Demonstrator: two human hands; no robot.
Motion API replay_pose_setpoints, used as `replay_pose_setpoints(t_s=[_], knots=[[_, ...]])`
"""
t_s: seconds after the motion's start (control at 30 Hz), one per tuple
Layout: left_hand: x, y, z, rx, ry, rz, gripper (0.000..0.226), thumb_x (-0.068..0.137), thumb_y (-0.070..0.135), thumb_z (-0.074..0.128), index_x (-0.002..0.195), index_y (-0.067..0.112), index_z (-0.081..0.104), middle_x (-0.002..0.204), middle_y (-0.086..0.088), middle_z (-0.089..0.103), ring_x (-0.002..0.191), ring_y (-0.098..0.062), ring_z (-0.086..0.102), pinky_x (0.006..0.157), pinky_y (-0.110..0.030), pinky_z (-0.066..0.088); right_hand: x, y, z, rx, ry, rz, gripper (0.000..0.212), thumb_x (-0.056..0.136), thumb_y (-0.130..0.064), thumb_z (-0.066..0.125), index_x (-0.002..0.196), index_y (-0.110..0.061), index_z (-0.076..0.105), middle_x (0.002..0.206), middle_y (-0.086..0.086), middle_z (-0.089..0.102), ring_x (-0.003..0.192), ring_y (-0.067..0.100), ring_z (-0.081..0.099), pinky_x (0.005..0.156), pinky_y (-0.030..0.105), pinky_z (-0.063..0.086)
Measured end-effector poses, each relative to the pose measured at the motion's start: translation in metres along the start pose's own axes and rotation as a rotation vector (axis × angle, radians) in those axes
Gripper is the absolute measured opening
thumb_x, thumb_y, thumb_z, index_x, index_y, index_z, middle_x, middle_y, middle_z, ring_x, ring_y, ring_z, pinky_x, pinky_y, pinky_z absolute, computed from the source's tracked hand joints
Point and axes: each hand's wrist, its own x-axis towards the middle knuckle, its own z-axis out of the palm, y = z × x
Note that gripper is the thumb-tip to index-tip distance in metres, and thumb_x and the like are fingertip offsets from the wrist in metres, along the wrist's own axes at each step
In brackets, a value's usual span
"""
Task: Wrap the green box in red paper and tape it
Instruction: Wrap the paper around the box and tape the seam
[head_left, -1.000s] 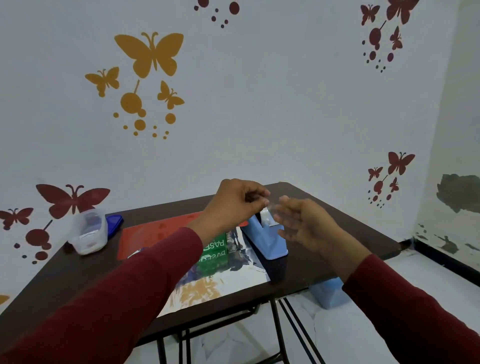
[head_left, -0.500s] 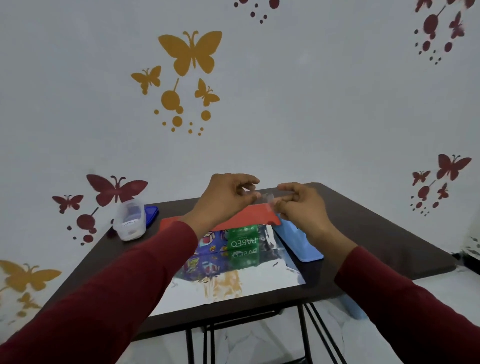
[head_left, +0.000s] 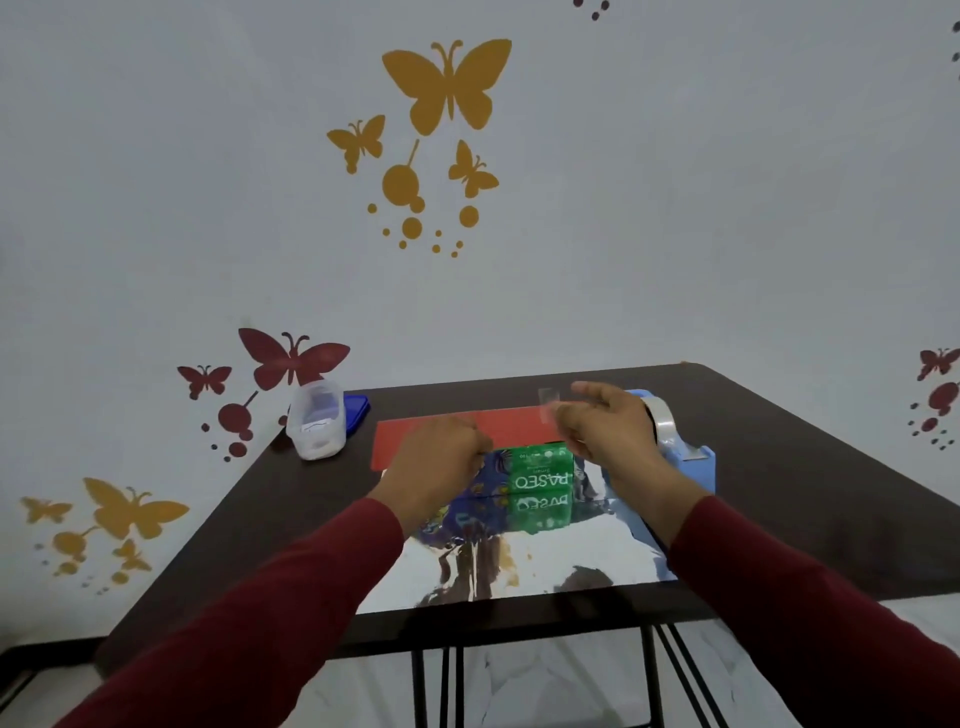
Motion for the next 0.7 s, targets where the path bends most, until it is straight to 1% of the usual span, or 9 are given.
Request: replay_pose_setpoints(t_s=[0.13,0.23,0.3,0.37,0.4,0.47,0.53,0.6,0.7], knots=[[0.0,-0.006,0.009,-0.033,0.08,0.002,0.028,0.089,0.024,0.066,0.115,0.02,0.073,0.101,0.001,0.068,0.102,-0.025,0.058,0.074,-0.037,0.053,0.01,-0.003,0.009,-0.117,-0.036,-0.152,0.056,0.087,-0.018,0.08,0.137,-0.02,0.055,0.102,-0.01,0.076,0.098,0.005,0.07,0.087,0.03,0.057],[0.007,-0.012,0.007,-0.182,0.027,-0.058,0.069,0.084,0.039,0.076,0.146,0.021,0.054,0.135,0.002,0.055,0.125,-0.021,0.047,0.094,-0.034,0.049,0.017,-0.007,0.015,-0.248,-0.074,-0.259,0.066,0.085,-0.016,0.081,0.14,-0.03,0.048,0.114,-0.017,0.071,0.095,-0.004,0.064,0.074,0.018,0.049],[0.015,-0.015,0.006,-0.203,-0.077,-0.062,0.056,0.085,0.039,0.074,0.137,0.023,0.061,0.128,0.003,0.06,0.123,-0.023,0.054,0.089,-0.033,0.049,0.021,-0.005,0.016,-0.26,-0.114,-0.277,0.078,0.083,-0.007,0.079,0.147,-0.033,0.042,0.127,-0.017,0.066,0.077,0.008,0.066,0.067,0.023,0.053],[0.016,-0.015,0.009,-0.188,-0.076,-0.034,0.028,0.084,0.034,0.07,0.111,0.026,0.072,0.104,0.006,0.069,0.102,-0.023,0.065,0.074,-0.031,0.049,0.024,0.001,0.014,-0.263,-0.186,-0.296,0.094,0.08,0.002,0.077,0.153,-0.037,0.032,0.142,-0.014,0.056,0.069,0.019,0.066,0.064,0.034,0.056],[0.015,-0.015,0.01,-0.183,-0.05,-0.021,0.024,0.083,0.034,0.069,0.106,0.025,0.073,0.099,0.007,0.071,0.096,-0.022,0.066,0.073,-0.032,0.052,0.026,0.004,0.012,-0.276,-0.223,-0.315,0.102,0.079,0.004,0.077,0.155,-0.04,0.027,0.149,-0.015,0.049,0.072,0.022,0.069,0.065,0.038,0.058],[0.011,-0.015,0.014,-0.189,0.007,-0.005,0.023,0.086,0.03,0.068,0.106,0.023,0.075,0.1,0.005,0.074,0.092,-0.021,0.067,0.075,-0.036,0.056,0.026,0.009,0.007,-0.339,-0.301,-0.355,0.117,0.076,0.004,0.082,0.158,-0.049,0.017,0.157,-0.023,0.036,0.093,0.019,0.073,0.069,0.044,0.065],[0.007,-0.015,0.018,-0.2,0.062,0.004,0.019,0.091,0.023,0.069,0.109,0.023,0.077,0.099,0.002,0.075,0.089,-0.021,0.067,0.074,-0.037,0.056,0.023,0.012,0.002,-0.433,-0.385,-0.389,0.128,0.073,-0.002,0.088,0.156,-0.058,0.009,0.158,-0.036,0.024,0.112,0.014,0.066,0.073,0.043,0.065],[0.007,-0.016,0.022,-0.213,0.126,0.011,0.02,0.092,0.021,0.069,0.108,0.026,0.078,0.095,0.003,0.076,0.086,-0.02,0.067,0.071,-0.035,0.055,0.023,0.014,-0.002,-0.53,-0.44,-0.436,0.135,0.07,-0.009,0.093,0.154,-0.063,0.003,0.16,-0.041,0.014,0.117,0.012,0.063,0.08,0.04,0.064],[0.006,-0.015,0.026,-0.163,0.168,0.035,0.017,0.09,0.018,0.07,0.102,0.025,0.08,0.084,0.001,0.075,0.08,-0.023,0.066,0.066,-0.035,0.052,0.024,0.017,-0.004,-0.679,-0.448,-0.523,0.136,0.071,-0.011,0.092,0.154,-0.063,-0.003,0.165,-0.029,0.013,0.113,0.01,0.066,0.082,0.036,0.062]])
